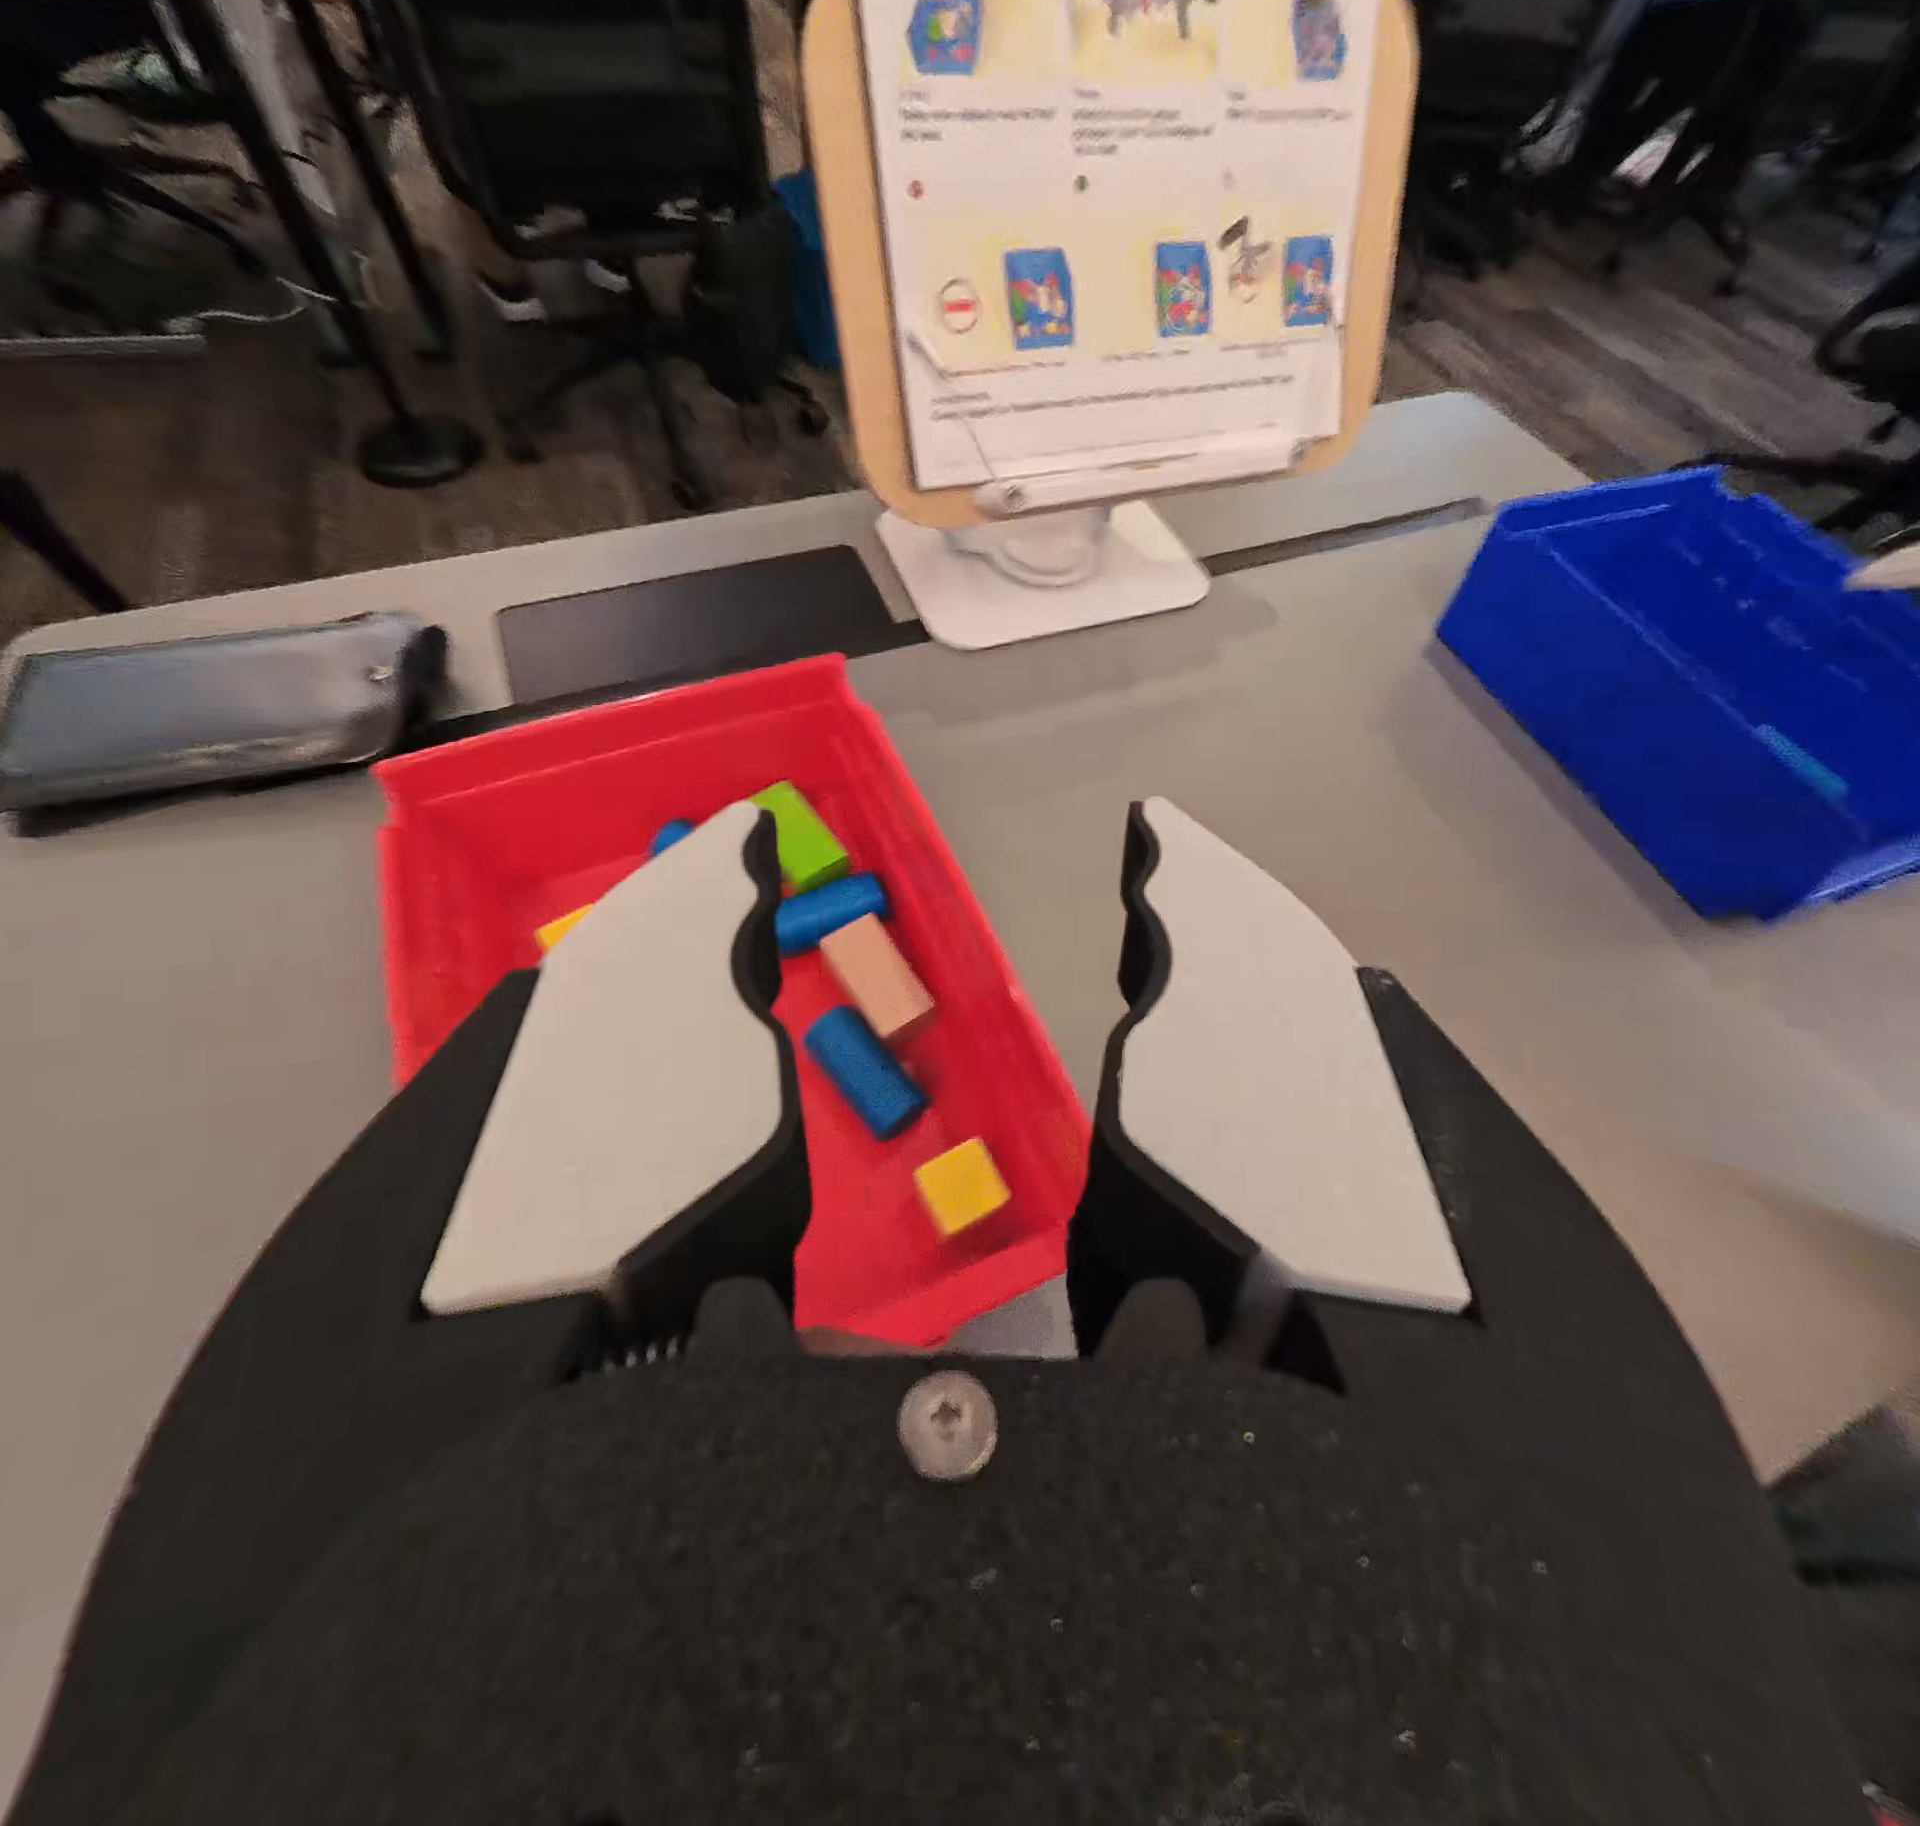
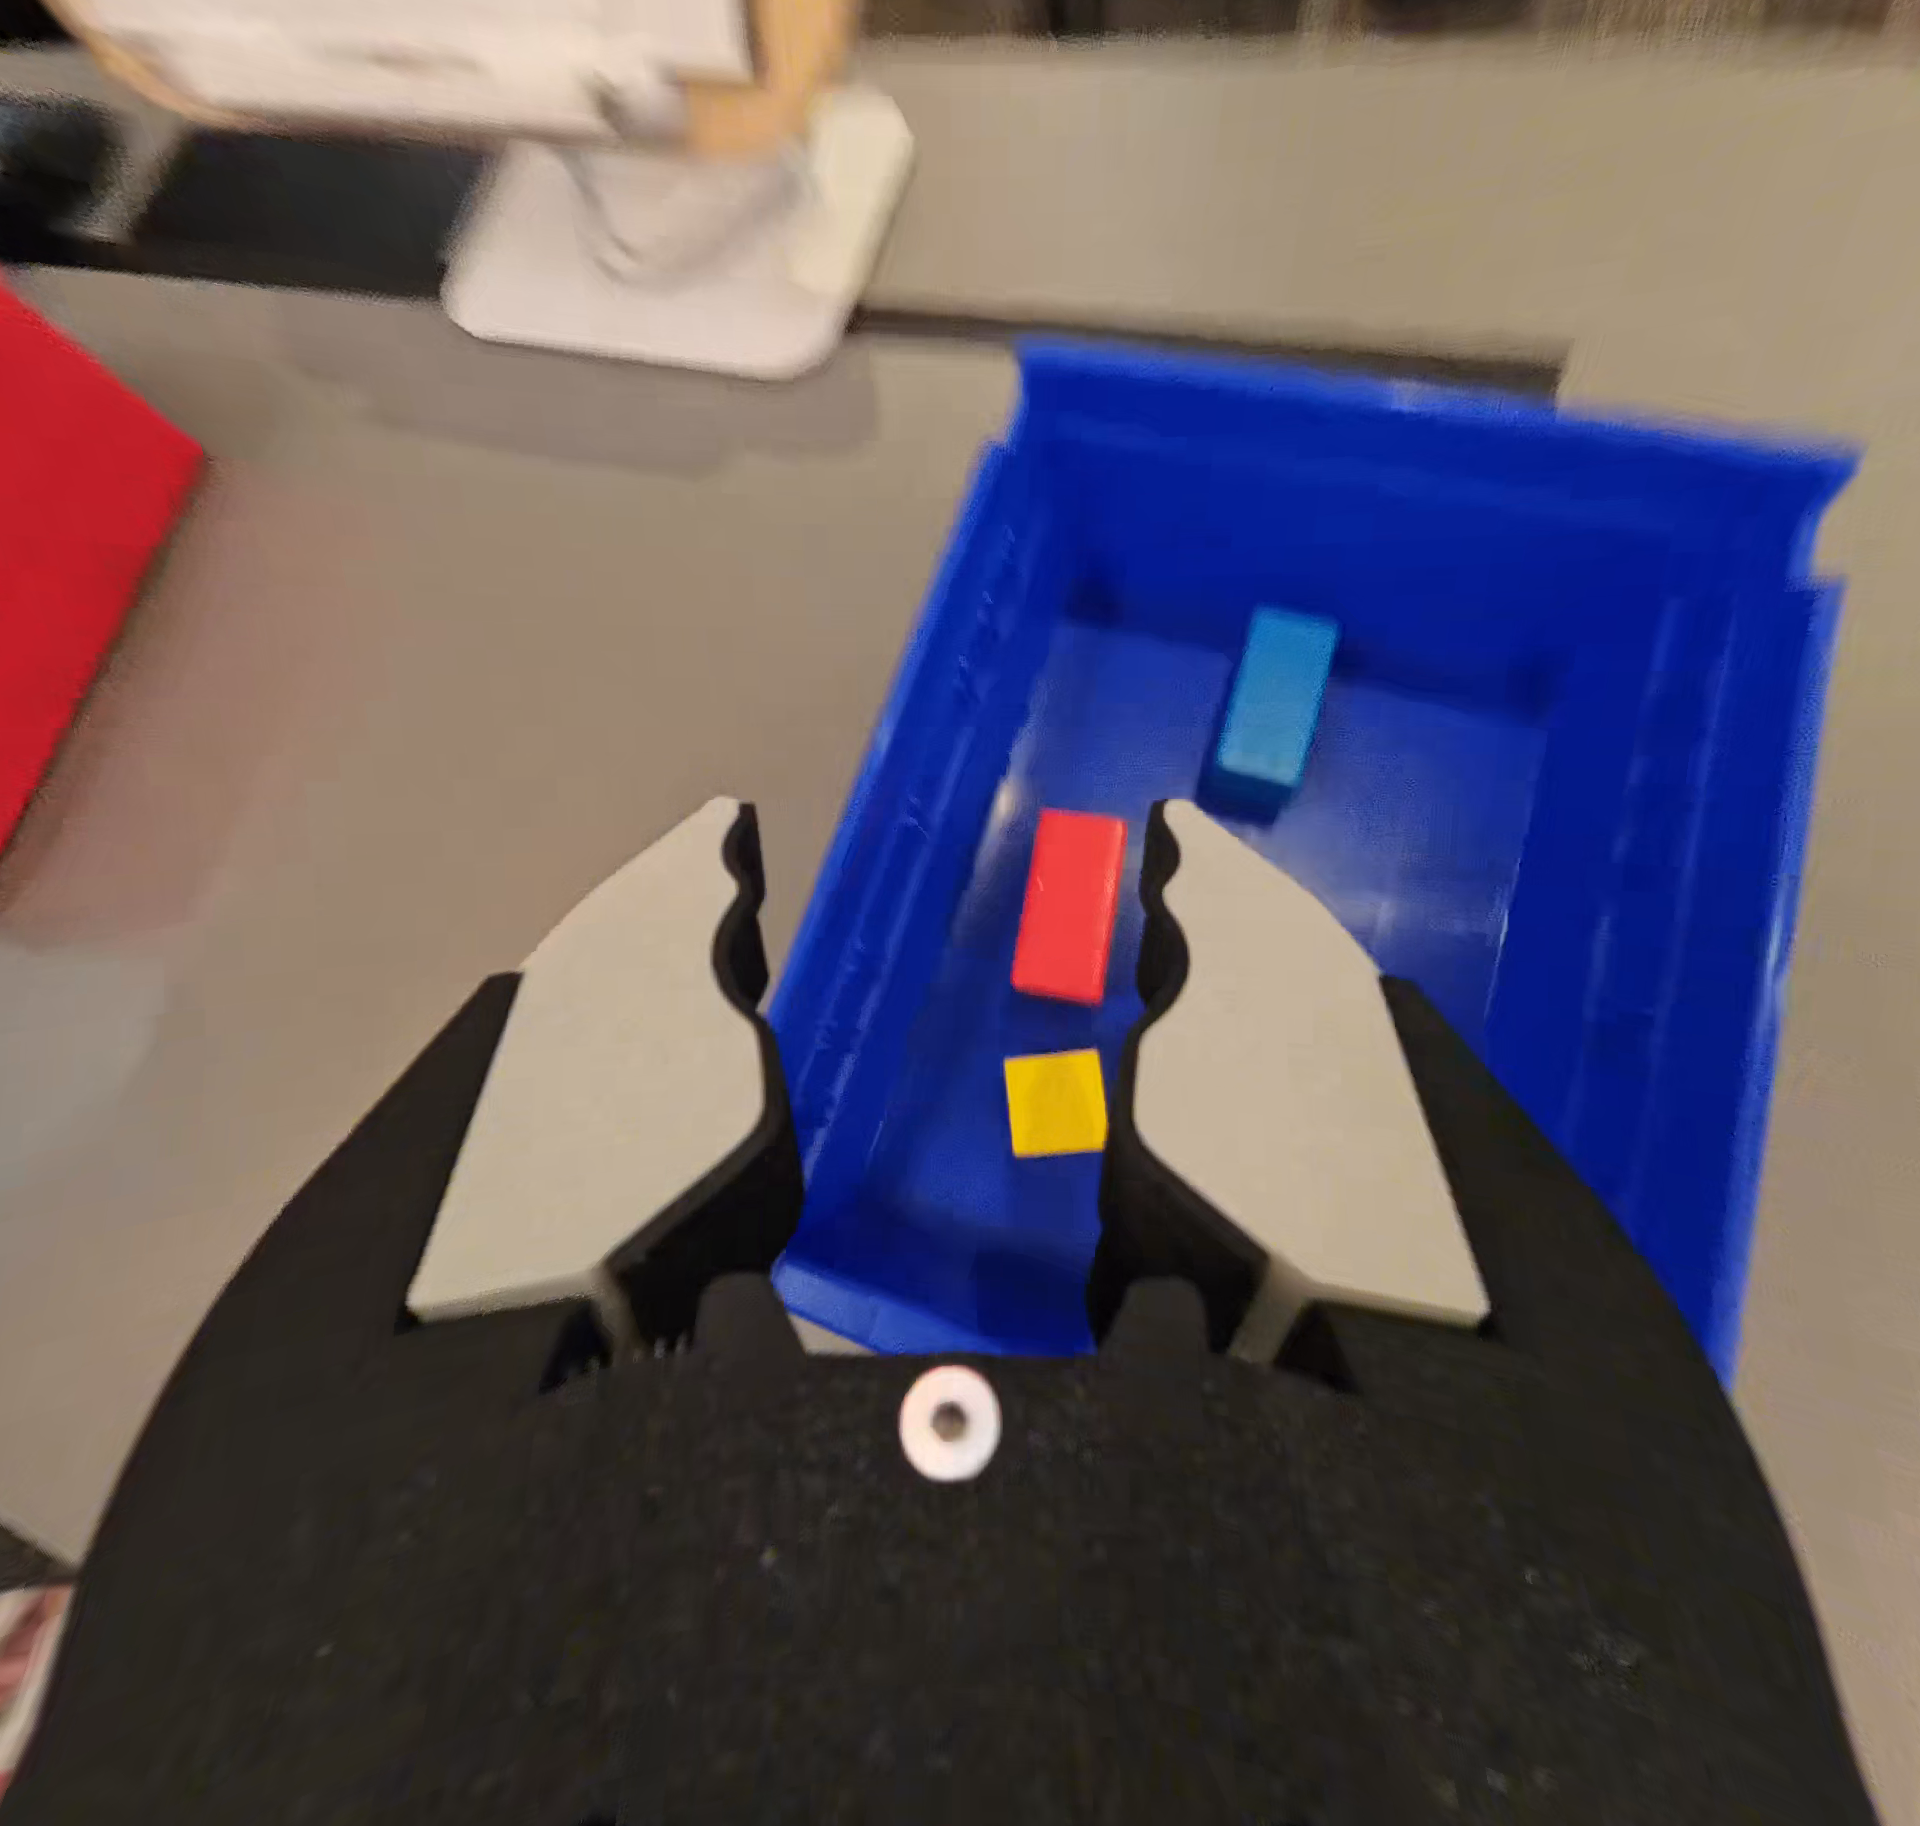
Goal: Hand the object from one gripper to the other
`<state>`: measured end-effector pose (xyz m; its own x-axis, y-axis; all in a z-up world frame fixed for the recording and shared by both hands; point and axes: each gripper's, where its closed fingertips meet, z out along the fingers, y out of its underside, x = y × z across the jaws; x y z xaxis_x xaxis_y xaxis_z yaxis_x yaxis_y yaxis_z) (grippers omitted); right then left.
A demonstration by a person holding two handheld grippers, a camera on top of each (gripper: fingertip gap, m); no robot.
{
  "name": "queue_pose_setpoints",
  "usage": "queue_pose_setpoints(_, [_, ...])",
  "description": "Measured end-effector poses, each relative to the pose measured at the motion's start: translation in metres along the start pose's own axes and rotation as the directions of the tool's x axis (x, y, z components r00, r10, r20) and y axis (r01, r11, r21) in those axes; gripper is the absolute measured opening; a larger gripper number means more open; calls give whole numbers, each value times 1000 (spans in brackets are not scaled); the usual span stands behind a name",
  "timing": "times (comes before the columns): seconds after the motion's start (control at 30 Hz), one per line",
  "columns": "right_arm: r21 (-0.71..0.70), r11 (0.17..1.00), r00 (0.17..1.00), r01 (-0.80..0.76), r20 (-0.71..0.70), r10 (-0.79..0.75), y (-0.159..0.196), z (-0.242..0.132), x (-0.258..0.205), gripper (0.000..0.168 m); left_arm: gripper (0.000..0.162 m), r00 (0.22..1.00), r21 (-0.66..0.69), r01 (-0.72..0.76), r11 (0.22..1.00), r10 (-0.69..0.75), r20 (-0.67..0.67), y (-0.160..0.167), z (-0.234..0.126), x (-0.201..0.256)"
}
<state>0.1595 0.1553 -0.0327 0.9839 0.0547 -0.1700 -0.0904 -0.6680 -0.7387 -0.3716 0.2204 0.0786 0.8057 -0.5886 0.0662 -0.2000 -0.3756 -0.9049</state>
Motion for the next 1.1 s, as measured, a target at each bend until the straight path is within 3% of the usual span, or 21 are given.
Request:
queue_pose_setpoints(0.13, [257,963,981,83,150,-124,3,-27,-51,70,69,987,-191,-11,982,42,155,36,19,-48])
queue_pose_setpoints(0.2, [280,960,968,26,232,-94,23,-32,-72,65,70,972,-286,30,958,38,231,58,39,-72])
queue_pose_setpoints(0.27, [313,950,936,-14,338,-98,42,-36,-97,59,66,959,-355,-37,934,133,250,71,60,-92])
queue_pose_setpoints(0.4, [291,957,873,-3,467,-139,80,-38,-146,60,58,936,-536,-251,806,344,79,104,99,-115])
queue_pose_setpoints(0.5, [268,958,865,99,453,-216,104,-35,-163,61,45,929,-650,-321,689,362,-74,132,121,-124])
queue_pose_setpoints(0.57, [283,947,858,154,437,-270,111,-33,-169,61,45,920,-724,-351,594,361,-149,151,132,-128])
queue_pose_setpoints(0.7, [284,940,832,188,463,-306,114,-31,-181,62,47,910,-846,-332,418,378,-171,181,145,-149])
queue_pose_setpoints(0.77, [270,944,824,190,480,-302,117,-30,-183,62,50,916,-881,-297,369,369,-155,189,149,-158])
queue_pose_setpoints(0.9, [259,945,814,201,493,-308,120,-26,-184,62,46,924,-910,-279,306,344,-167,205,156,-162])
queue_pose_setpoints(0.97, [247,947,809,206,502,-307,123,-23,-185,62,30,918,-916,-283,286,358,-172,209,158,-165])
queue_pose_setpoints(1.1, [235,944,805,233,497,-323,127,-20,-185,61,29,934,-861,-276,427,330,-136,190,164,-158])
